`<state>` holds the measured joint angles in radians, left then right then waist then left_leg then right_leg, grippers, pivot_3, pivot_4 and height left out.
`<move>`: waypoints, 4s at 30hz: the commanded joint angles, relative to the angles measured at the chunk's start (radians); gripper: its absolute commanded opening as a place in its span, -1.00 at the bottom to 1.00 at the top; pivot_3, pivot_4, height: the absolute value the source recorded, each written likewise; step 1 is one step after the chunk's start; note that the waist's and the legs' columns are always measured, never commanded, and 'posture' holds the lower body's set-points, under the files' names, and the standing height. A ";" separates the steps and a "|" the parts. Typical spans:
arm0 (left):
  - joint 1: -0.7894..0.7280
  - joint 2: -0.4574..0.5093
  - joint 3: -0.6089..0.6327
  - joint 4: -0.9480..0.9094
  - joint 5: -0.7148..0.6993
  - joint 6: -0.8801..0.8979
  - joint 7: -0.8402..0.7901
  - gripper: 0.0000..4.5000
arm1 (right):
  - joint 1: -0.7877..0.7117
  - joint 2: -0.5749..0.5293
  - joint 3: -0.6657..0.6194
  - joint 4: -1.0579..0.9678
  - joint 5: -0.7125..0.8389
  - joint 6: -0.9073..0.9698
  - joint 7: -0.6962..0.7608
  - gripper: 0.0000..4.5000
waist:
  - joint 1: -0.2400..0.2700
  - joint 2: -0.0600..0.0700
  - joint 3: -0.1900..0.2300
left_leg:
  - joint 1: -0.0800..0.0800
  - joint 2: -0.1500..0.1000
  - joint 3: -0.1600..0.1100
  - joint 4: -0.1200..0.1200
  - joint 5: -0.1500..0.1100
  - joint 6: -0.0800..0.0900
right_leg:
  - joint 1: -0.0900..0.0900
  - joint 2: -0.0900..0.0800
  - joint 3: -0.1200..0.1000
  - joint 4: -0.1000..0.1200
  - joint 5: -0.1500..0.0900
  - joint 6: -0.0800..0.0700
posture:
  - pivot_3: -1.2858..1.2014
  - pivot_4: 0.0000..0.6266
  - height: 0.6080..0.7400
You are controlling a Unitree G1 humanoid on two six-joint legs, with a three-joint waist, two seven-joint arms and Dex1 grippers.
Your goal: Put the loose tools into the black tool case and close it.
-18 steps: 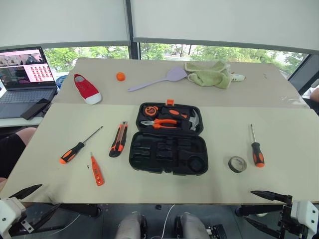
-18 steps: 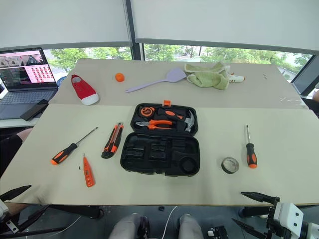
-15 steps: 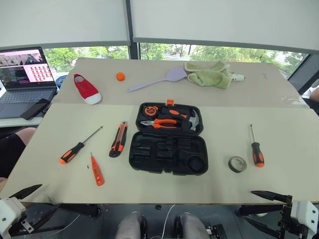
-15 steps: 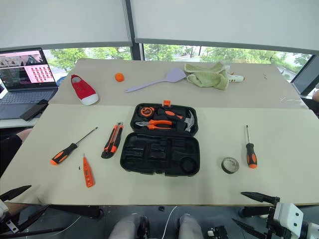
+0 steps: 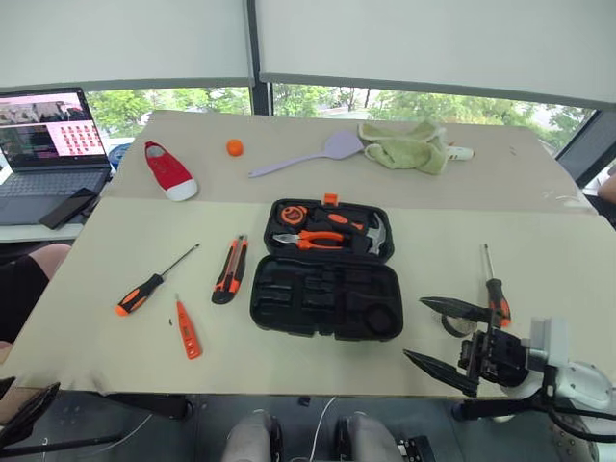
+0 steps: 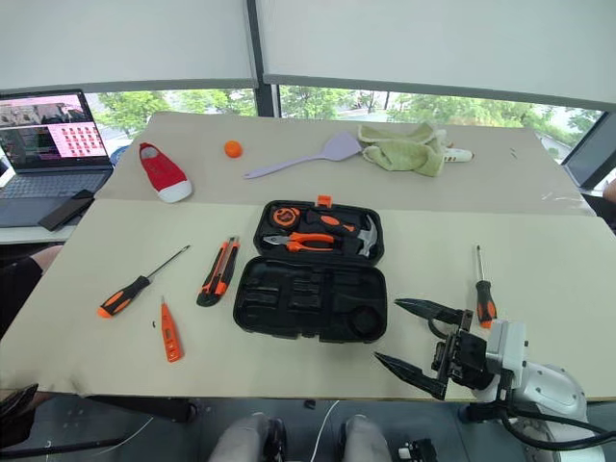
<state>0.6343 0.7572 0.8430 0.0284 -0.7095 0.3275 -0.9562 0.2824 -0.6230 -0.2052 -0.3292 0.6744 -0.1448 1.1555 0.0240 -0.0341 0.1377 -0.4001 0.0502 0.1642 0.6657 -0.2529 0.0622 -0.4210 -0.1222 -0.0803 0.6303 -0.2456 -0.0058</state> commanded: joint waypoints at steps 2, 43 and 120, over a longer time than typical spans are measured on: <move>-0.083 0.135 -0.051 -0.164 -0.006 0.176 0.055 1.00 | -0.022 0.015 -0.002 0.012 -0.016 -0.013 0.011 0.99 | 0.001 -0.001 -0.001 | 0.000 0.000 0.000 0.000 0.001 -0.001 | 0.000 0.000 -0.001 0.000 0.001 0.000 | 0.03 -0.52 1.00; -1.254 0.049 -1.022 0.027 0.448 -0.122 -0.374 -0.64 | -0.073 -0.063 -0.125 -0.002 -0.035 0.082 -0.102 1.00 | 0.007 0.006 0.001 | -0.005 -0.003 0.003 0.015 0.007 0.001 | 0.002 0.011 0.003 0.015 0.002 0.010 | 0.03 -0.52 1.00; -0.881 -0.032 -0.670 0.130 0.191 -0.368 -0.539 0.98 | 0.538 0.242 -0.586 0.034 -0.093 0.121 -0.409 1.00 | -0.017 0.015 -0.002 | -0.009 -0.001 0.001 0.027 -0.006 0.017 | 0.001 0.009 0.009 0.016 -0.001 0.014 | 0.03 -0.52 1.00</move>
<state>-0.2497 0.6998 0.1211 0.1929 -0.4778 -0.0419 -1.4717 0.8199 -0.3682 -0.7595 -0.2649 0.5740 -0.0285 0.7635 0.0070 -0.0194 0.1357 -0.4082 0.0500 0.1656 0.6922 -0.2627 0.0723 -0.4219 -0.1148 -0.0712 0.6461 -0.2481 0.0051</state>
